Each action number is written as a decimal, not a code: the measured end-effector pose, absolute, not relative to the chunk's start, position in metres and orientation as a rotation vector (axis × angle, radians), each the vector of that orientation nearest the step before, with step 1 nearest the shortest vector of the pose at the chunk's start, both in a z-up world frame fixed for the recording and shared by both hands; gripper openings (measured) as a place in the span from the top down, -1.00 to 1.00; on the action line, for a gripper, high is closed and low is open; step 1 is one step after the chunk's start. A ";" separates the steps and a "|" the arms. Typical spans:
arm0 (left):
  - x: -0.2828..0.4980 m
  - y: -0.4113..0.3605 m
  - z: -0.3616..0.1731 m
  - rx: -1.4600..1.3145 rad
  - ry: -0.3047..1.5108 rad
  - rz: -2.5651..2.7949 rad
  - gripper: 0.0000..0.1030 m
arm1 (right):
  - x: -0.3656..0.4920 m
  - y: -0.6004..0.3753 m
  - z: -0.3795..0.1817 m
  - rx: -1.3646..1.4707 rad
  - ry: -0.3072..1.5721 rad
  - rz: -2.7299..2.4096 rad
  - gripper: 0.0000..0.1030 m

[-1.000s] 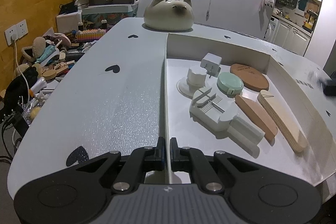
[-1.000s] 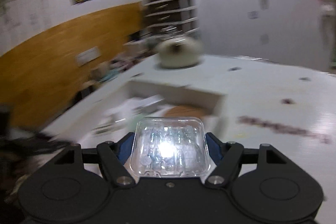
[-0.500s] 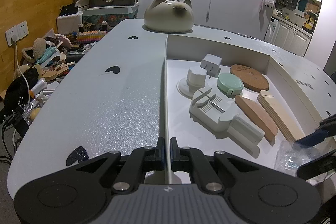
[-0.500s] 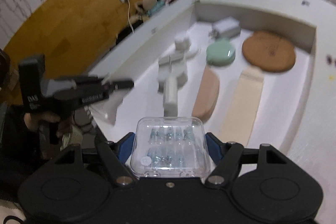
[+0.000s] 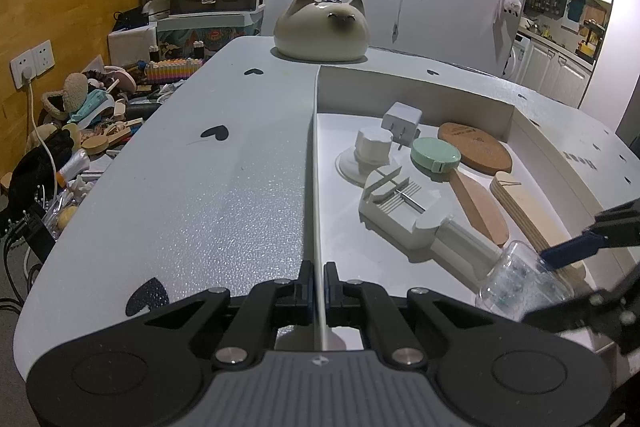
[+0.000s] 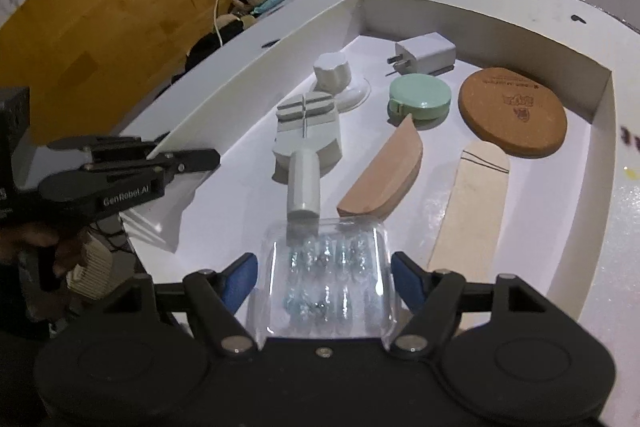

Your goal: Organize rigid objects

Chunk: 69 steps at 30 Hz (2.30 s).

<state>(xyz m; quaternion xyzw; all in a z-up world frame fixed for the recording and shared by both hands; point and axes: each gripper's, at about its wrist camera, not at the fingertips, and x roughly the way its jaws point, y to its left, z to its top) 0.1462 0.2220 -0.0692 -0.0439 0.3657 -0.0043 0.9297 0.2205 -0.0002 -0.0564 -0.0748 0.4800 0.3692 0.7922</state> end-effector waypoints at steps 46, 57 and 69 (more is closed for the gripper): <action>0.102 0.174 0.011 -0.092 0.465 -0.069 -0.45 | 0.159 -0.103 0.016 0.058 0.575 0.458 -0.92; 0.039 0.145 0.040 -0.064 0.361 -0.051 -0.84 | 0.088 -0.126 0.037 0.001 0.415 0.359 -0.93; -0.001 0.115 0.044 0.006 0.347 -0.001 -1.00 | 0.026 -0.141 0.050 -0.038 0.319 0.291 -0.98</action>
